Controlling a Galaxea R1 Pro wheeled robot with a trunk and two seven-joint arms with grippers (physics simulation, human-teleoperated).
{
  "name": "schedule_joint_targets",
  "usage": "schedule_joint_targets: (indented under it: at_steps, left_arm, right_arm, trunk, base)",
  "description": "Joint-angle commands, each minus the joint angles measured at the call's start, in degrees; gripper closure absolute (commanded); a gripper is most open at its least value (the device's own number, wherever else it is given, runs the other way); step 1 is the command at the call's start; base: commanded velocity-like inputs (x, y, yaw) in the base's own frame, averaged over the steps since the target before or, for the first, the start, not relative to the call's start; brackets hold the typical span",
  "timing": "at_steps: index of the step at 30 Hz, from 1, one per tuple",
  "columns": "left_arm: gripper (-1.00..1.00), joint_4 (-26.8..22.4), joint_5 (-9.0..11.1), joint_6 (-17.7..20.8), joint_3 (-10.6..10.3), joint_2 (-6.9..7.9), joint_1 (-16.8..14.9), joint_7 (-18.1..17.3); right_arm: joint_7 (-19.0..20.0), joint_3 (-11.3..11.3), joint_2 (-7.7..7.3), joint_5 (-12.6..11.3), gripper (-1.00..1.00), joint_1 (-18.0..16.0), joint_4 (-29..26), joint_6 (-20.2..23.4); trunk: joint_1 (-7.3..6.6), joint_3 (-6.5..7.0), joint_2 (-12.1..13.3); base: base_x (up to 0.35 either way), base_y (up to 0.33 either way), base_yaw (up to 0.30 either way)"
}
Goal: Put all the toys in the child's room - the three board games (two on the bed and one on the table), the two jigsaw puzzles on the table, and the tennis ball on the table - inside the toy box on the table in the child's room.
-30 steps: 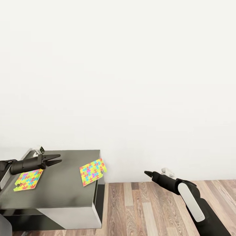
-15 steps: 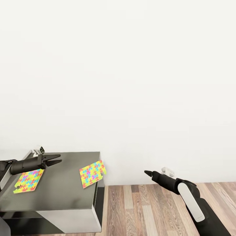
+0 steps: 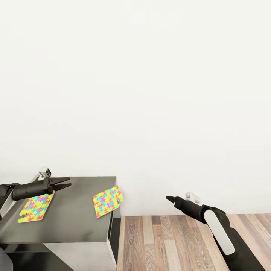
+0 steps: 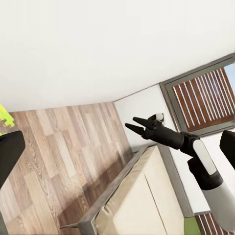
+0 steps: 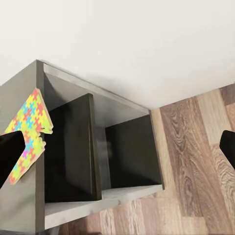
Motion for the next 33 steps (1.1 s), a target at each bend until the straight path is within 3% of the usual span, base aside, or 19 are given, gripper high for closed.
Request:
schedule_joint_targets:
  at_steps: [1,33]
  left_arm:
    - [-1.00,0.0,0.0,0.6,0.0,0.02,0.0,-0.2]
    - [-1.00,0.0,0.0,0.6,0.0,-0.14,0.0,-0.2]
  right_arm:
    - [-0.2,0.1,-0.05,-0.3,-1.00,0.0,0.0,0.1]
    - [-0.2,0.0,-0.05,-0.2,-1.00,0.0,0.1,0.1]
  trunk:
    - [0.04,-0.03,-0.1]
    - [0.04,2.75,-0.1]
  base:
    - [0.000,0.000,0.069]
    - [0.000,0.000,0.146]
